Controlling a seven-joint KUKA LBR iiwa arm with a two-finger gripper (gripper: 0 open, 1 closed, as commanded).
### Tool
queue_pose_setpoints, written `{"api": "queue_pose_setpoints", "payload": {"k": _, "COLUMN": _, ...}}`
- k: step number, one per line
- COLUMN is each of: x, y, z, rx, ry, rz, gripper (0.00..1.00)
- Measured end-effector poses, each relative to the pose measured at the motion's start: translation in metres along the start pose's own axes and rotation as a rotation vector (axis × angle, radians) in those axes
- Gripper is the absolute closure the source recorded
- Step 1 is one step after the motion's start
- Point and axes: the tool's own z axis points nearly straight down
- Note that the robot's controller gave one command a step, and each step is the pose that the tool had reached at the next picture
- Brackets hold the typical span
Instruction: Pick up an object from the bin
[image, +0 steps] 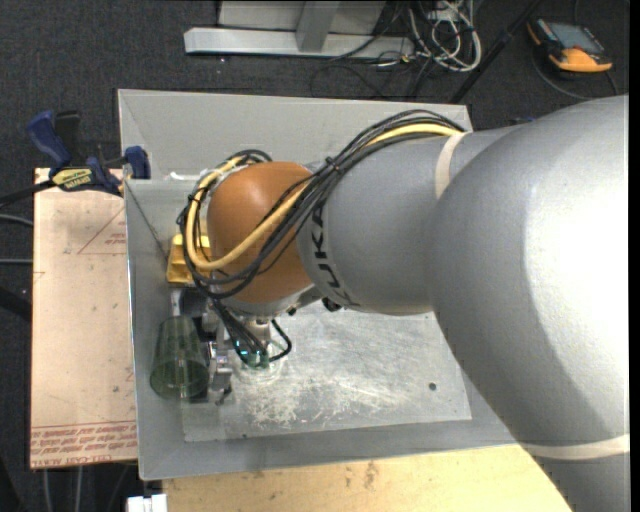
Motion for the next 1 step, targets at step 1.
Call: {"api": "queue_pose_setpoints", "payload": {"k": 1, "x": -0.001, "y": 0.0029, "z": -0.0042, "rx": -0.007, "ry": -0.007, "rz": 0.001, "gripper": 0.0}}
